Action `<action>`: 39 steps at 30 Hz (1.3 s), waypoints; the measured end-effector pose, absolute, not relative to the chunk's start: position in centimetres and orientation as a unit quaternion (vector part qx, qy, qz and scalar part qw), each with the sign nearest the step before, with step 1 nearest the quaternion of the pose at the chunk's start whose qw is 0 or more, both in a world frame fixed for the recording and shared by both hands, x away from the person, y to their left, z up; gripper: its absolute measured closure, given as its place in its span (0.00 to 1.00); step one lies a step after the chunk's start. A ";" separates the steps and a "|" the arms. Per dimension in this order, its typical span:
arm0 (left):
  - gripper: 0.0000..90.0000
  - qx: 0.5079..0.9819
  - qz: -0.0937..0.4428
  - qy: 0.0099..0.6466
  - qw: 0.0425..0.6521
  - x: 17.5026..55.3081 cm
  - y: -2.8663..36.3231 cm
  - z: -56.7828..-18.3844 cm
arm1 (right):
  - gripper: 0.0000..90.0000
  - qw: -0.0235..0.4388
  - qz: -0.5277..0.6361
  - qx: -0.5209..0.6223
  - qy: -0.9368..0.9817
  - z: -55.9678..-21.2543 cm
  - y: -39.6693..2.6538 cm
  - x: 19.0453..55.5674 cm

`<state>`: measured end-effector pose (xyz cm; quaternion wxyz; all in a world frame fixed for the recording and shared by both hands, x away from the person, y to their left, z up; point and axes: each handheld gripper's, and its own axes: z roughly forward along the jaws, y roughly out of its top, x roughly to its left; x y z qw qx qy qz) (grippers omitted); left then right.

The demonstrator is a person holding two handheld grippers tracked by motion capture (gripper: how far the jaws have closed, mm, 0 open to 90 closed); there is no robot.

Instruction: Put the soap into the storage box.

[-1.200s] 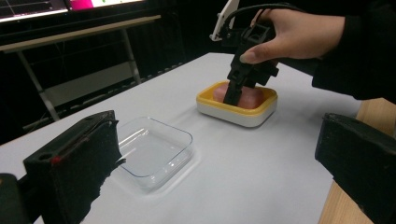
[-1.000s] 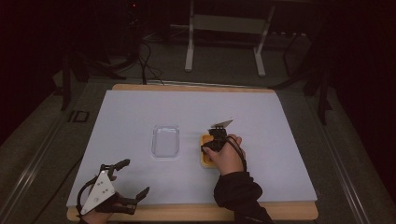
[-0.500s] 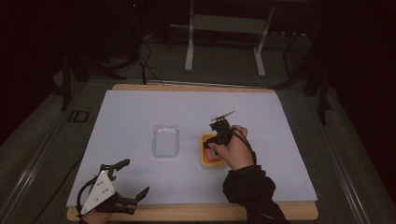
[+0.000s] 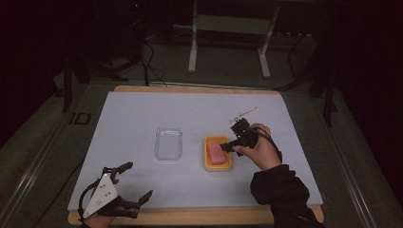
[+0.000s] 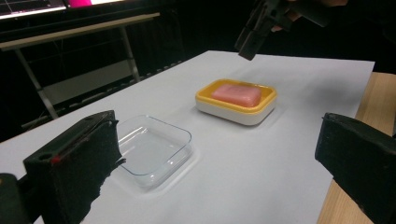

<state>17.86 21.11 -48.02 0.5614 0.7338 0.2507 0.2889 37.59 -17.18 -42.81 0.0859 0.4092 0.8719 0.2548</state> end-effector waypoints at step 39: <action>0.01 0.736 0.288 0.250 0.559 17.8 21.0 -48.0 | 0.26 0.152 0.338 0.445 0.815 -46.1 -28.4 31.3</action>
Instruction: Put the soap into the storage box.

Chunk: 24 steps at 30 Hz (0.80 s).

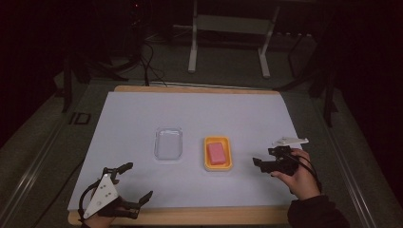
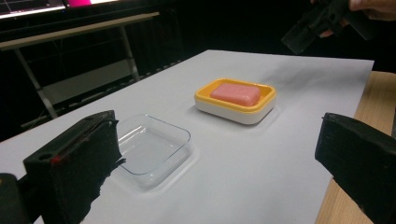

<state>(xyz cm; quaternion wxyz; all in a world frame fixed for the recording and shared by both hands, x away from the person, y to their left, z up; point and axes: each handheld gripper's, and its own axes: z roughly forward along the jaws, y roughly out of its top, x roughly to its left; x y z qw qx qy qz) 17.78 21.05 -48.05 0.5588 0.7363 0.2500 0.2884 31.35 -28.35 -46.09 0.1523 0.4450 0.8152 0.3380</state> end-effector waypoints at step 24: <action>0.01 0.737 0.286 0.248 0.560 17.8 21.0 -48.1 | 0.18 0.209 0.350 0.492 0.769 -48.9 -31.1 28.8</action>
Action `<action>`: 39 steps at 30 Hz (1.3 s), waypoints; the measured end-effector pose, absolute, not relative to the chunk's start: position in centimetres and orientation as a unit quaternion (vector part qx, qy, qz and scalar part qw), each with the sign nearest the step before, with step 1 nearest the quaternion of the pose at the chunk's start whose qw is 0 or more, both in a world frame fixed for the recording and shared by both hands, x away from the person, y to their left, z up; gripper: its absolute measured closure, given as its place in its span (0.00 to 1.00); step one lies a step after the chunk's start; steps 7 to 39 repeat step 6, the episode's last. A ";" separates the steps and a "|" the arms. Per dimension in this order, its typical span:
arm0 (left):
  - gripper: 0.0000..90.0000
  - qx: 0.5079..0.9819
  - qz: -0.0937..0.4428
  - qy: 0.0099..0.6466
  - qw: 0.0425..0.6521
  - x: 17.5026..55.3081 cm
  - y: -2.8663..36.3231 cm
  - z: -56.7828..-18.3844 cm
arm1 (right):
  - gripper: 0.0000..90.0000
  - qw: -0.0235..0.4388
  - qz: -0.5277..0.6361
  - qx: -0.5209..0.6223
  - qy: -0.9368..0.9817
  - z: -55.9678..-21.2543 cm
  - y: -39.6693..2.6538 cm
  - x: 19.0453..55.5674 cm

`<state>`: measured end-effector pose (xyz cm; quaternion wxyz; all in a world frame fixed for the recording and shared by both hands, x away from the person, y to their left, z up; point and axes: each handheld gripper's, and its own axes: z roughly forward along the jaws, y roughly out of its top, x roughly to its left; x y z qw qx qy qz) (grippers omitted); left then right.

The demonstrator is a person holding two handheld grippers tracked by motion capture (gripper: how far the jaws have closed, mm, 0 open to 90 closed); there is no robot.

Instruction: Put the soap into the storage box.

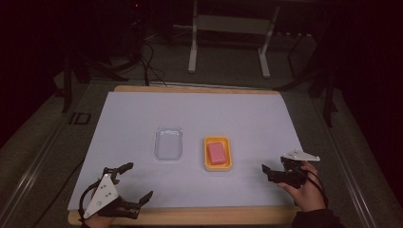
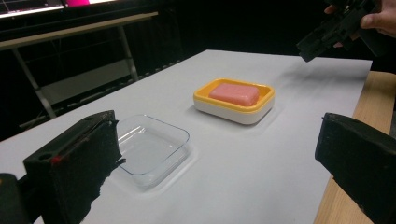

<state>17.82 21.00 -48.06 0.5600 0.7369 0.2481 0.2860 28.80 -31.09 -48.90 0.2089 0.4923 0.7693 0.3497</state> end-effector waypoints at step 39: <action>0.01 0.738 0.285 0.248 0.559 17.8 20.9 -48.1 | 0.18 0.214 0.350 0.494 0.766 -48.9 -31.2 28.8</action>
